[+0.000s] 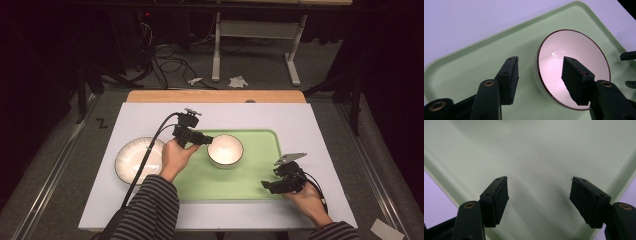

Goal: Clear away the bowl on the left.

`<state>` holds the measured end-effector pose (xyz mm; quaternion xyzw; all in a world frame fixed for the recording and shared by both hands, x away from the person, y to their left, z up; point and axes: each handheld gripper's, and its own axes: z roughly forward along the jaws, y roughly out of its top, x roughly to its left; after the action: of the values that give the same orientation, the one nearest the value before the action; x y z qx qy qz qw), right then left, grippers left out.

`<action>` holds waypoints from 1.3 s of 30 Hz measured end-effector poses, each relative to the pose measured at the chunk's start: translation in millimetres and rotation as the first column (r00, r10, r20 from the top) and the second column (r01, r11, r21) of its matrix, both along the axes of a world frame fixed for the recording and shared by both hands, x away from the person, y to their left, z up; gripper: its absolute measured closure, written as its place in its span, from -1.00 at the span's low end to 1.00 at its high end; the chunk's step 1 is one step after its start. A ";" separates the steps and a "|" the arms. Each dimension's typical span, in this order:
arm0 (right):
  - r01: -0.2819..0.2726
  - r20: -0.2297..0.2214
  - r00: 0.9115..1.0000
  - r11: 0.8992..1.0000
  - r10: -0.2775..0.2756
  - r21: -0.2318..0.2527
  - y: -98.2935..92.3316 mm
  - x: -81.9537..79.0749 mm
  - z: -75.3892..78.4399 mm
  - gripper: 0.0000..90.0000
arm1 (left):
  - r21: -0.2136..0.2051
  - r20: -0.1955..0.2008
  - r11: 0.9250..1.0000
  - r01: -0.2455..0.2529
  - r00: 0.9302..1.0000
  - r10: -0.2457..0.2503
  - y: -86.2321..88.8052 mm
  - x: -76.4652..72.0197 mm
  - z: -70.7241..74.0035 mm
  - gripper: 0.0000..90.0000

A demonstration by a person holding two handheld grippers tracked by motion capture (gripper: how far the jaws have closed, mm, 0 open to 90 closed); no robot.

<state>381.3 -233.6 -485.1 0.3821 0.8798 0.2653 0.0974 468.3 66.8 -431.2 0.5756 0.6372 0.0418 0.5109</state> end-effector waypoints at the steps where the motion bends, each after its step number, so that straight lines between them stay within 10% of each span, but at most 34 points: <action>1: -0.002 0.001 1.000 1.000 0.002 0.004 0.2 0.2 -0.4 -0.28 | 0.002 0.003 1.000 0.003 1.000 -0.003 2.1 -1.3 1.1 0.05; 39: -0.005 0.006 1.000 1.000 0.005 -0.001 1.4 -0.6 0.0 -0.27 | -0.056 0.087 0.996 -0.067 0.994 0.072 67.8 -77.2 21.6 -0.06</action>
<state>380.7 -232.3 -485.1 0.3789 0.8808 0.2661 0.0995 391.1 134.6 -409.7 0.5367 0.6344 0.0682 0.5521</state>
